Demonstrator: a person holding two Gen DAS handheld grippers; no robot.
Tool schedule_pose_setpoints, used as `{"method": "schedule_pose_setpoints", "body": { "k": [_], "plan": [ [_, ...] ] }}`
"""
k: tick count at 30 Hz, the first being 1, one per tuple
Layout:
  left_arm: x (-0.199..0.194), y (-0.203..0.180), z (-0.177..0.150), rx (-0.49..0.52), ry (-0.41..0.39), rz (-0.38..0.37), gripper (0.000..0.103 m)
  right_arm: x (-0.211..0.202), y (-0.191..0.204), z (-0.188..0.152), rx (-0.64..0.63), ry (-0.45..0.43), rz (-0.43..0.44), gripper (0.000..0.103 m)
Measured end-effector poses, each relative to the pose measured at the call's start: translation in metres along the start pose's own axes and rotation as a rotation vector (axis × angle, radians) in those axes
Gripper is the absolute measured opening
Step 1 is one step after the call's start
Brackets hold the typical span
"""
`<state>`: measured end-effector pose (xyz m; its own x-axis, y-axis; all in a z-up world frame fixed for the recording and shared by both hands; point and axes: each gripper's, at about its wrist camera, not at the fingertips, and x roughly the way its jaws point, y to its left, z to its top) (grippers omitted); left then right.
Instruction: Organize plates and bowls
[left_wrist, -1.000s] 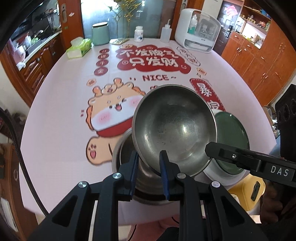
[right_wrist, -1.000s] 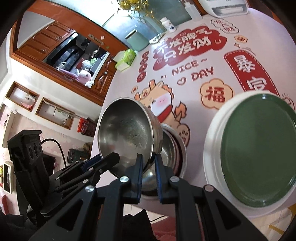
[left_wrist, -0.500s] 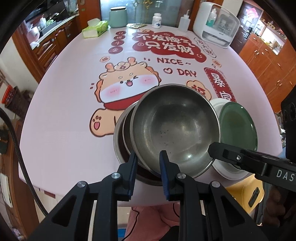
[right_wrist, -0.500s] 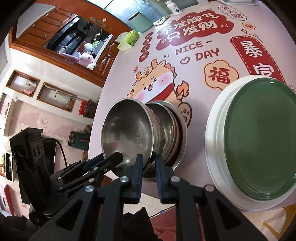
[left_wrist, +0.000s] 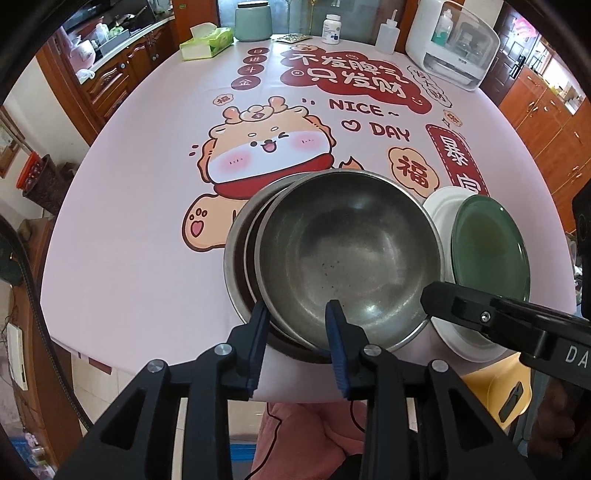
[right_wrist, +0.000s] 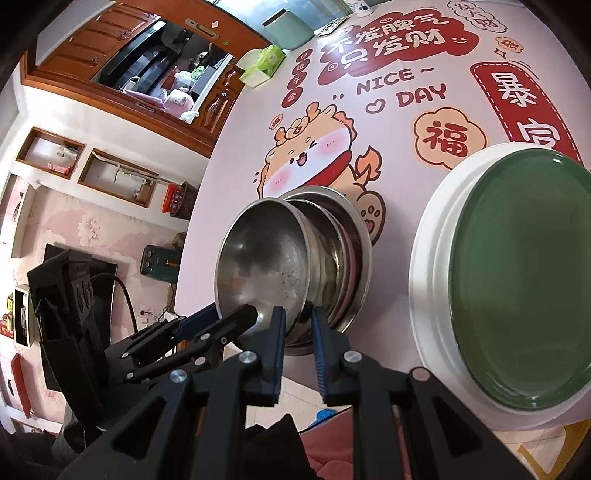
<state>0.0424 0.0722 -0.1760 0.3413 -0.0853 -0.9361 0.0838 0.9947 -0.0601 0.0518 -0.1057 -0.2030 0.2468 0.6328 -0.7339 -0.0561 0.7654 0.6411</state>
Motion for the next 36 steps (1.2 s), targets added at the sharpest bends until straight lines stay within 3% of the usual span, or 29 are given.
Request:
{"method": "schedule_pose_setpoints", "body": {
  "k": [14,20,23,26,33,35,36],
  "plan": [
    [-0.013,-0.009,-0.013,-0.013,-0.043,0.024,0.035,-0.005,-0.007,-0.008,-0.009,0.018,0.019,0.016],
    [-0.024,-0.007,-0.019,-0.024,-0.057,0.052,0.039,-0.001,-0.01,-0.007,0.015,0.033,0.041,0.022],
    [-0.032,-0.003,-0.017,-0.035,-0.081,0.063,0.049,-0.002,-0.008,-0.005,0.012,0.036,0.031,0.029],
    [-0.037,0.0,-0.015,-0.035,-0.09,0.071,0.051,-0.002,-0.009,-0.005,0.023,0.039,0.037,0.03],
    [-0.033,0.012,-0.004,-0.038,-0.07,0.069,0.056,-0.004,-0.018,-0.003,0.097,0.024,0.044,0.049],
    [-0.031,0.014,0.001,-0.02,-0.069,0.065,0.067,-0.003,-0.022,-0.003,0.131,0.014,0.05,0.06],
    [-0.03,0.015,0.003,-0.012,-0.069,0.059,0.068,-0.002,-0.024,-0.003,0.157,0.009,0.053,0.061]
  ]
}}
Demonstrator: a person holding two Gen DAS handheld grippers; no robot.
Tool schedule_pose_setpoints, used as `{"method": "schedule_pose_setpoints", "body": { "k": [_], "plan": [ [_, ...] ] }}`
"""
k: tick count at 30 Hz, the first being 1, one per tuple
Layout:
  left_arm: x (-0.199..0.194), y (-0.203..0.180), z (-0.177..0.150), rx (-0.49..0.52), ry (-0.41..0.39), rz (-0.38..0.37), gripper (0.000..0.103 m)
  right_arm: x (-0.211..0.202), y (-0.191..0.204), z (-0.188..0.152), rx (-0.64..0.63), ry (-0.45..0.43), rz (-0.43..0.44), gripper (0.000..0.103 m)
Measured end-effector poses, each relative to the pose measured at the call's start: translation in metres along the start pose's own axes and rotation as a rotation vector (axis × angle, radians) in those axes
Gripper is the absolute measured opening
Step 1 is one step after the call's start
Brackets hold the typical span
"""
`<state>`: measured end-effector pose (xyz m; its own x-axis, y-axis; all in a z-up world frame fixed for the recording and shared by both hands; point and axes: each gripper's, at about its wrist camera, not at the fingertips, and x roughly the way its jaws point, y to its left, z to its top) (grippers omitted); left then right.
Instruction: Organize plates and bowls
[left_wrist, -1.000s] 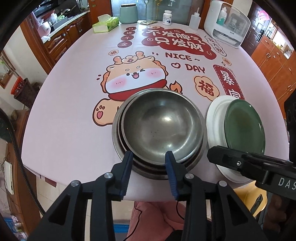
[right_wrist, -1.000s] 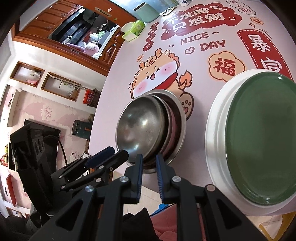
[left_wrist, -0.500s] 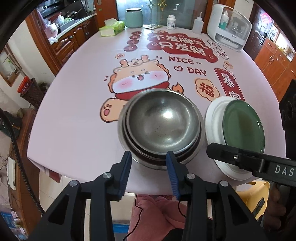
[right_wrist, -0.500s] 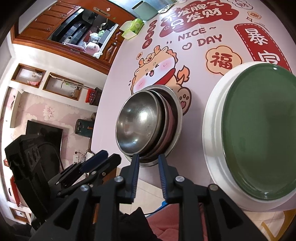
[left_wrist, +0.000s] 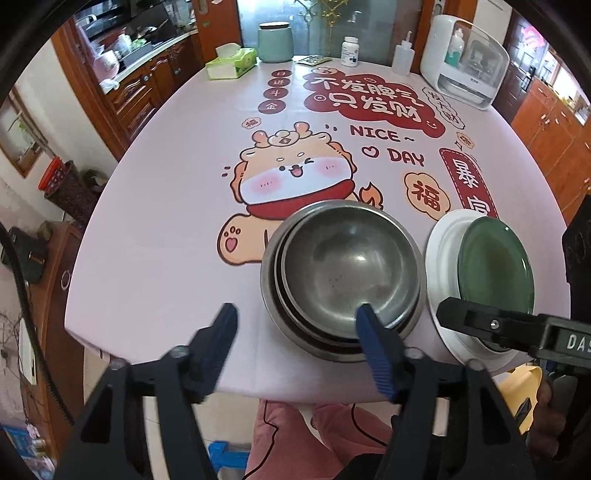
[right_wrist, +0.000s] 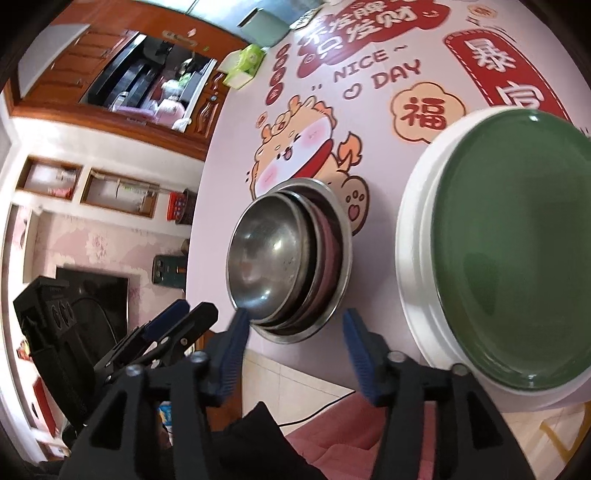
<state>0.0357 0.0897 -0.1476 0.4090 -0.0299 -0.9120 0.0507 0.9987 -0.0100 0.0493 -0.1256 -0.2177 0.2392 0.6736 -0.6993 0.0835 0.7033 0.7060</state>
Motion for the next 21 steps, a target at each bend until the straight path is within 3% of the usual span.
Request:
{"method": "schedule_pose_setpoints", "body": {
  "k": [6,10,21],
  "plan": [
    [0.011,0.004,0.015,0.064,0.025,-0.034,0.075,0.005,-0.009,-0.003,0.127,-0.025,0.002,0.061],
    [0.018,0.004,0.021,0.134,0.045,-0.069,0.077,0.009,-0.01,-0.007,0.197,-0.055,-0.003,0.071],
    [0.05,0.009,0.04,0.274,0.121,-0.182,0.077,0.019,-0.009,-0.026,0.354,-0.157,-0.052,0.071]
  ]
}}
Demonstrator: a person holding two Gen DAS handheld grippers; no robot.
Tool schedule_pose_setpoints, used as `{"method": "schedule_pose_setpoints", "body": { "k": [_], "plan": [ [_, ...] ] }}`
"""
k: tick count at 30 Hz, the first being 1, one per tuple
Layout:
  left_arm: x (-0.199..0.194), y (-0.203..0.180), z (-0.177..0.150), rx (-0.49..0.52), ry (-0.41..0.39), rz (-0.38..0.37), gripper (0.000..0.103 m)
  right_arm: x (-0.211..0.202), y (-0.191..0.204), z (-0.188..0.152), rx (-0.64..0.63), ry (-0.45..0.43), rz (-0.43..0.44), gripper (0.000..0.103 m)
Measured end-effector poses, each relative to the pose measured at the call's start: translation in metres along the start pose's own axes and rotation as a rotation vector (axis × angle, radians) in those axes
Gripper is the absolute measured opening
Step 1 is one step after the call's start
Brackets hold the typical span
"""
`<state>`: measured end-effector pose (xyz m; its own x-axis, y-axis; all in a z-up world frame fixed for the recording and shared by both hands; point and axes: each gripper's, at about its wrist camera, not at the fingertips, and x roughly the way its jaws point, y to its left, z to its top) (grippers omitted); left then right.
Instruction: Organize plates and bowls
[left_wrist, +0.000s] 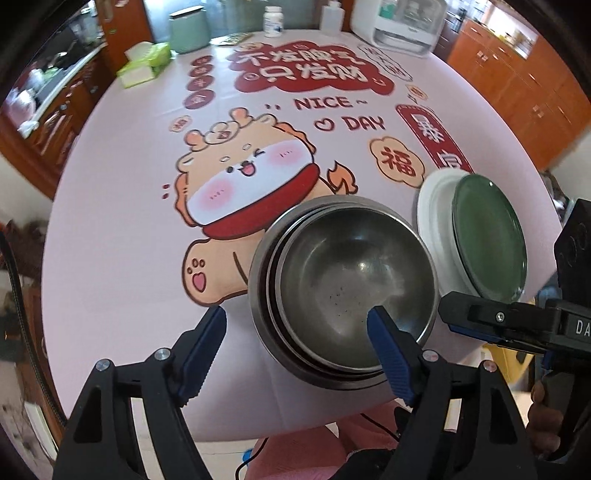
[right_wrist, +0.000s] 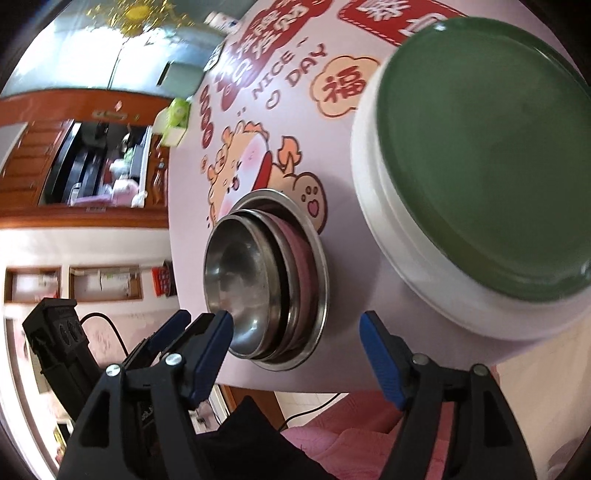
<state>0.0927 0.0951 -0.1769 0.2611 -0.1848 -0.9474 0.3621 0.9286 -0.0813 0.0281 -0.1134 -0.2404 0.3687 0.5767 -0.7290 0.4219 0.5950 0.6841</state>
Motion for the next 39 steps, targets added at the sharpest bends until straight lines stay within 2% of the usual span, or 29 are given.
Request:
{"method": "schedule_pose_setpoints", "body": {
  "k": [10,14,16,18,21,25,28,33,39],
  "plan": [
    [0.027,0.007,0.011,0.135,0.069,-0.126,0.077,0.014,-0.003,-0.022,0.126,-0.093,-0.01,0.071],
    [0.035,0.01,0.016,0.173,0.092,-0.168,0.077,0.019,-0.003,-0.028,0.161,-0.127,-0.012,0.057],
    [0.04,0.01,0.018,0.192,0.105,-0.184,0.074,0.021,-0.003,-0.029,0.18,-0.14,-0.012,0.055],
    [0.043,0.01,0.021,0.212,0.113,-0.192,0.07,0.024,-0.002,-0.03,0.195,-0.15,-0.011,0.054],
    [0.049,0.011,0.025,0.237,0.126,-0.198,0.067,0.027,-0.001,-0.033,0.209,-0.166,-0.006,0.046],
    [0.057,0.013,0.031,0.252,0.14,-0.199,0.057,0.029,-0.002,-0.032,0.231,-0.189,-0.004,0.039],
    [0.063,0.013,0.036,0.263,0.155,-0.2,0.051,0.03,-0.004,-0.034,0.253,-0.209,0.006,0.038],
    [0.067,0.011,0.039,0.31,0.166,-0.197,0.05,0.029,-0.005,-0.034,0.274,-0.241,0.006,0.037],
    [0.069,0.016,0.045,0.313,0.157,-0.235,0.044,0.029,-0.002,-0.038,0.26,-0.257,-0.023,0.035]
  ]
}}
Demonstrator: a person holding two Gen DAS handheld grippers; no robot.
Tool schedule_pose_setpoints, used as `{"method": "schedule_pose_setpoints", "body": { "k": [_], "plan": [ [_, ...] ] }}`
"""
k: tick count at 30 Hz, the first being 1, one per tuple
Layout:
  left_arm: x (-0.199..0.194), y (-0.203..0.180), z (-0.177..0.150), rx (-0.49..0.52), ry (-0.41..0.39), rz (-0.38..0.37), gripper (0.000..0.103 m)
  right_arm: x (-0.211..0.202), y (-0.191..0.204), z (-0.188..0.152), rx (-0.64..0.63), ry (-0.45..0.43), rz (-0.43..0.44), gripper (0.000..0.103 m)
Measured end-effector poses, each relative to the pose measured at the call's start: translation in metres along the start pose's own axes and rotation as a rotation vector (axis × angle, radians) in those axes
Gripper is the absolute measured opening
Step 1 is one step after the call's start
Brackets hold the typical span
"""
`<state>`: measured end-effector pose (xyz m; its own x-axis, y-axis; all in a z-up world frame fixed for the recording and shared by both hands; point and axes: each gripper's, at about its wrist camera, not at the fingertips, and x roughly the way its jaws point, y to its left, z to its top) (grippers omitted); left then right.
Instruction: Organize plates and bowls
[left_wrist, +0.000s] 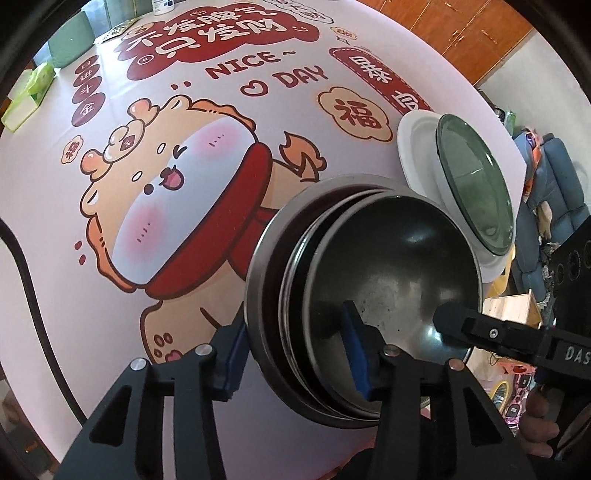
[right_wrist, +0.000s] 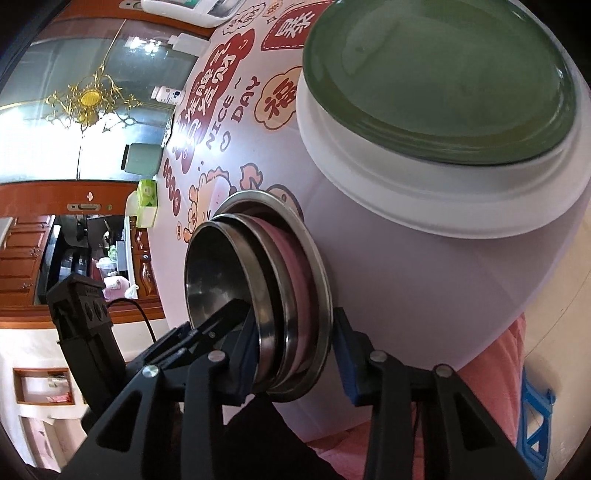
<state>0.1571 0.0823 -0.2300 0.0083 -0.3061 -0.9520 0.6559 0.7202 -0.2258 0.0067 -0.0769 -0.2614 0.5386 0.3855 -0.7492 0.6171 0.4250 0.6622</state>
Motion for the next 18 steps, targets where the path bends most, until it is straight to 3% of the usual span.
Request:
{"method": "schedule_pose_setpoints", "body": {
  "k": [7,18],
  "plan": [
    [-0.009,0.0,0.002,0.029,-0.045,-0.02,0.041,-0.001,-0.001,0.0,0.001,-0.012,-0.008,0.03],
    [-0.035,-0.008,-0.001,-0.006,-0.158,-0.051,0.041,-0.025,0.014,0.011,-0.118,-0.061,0.013,0.028]
  ]
}}
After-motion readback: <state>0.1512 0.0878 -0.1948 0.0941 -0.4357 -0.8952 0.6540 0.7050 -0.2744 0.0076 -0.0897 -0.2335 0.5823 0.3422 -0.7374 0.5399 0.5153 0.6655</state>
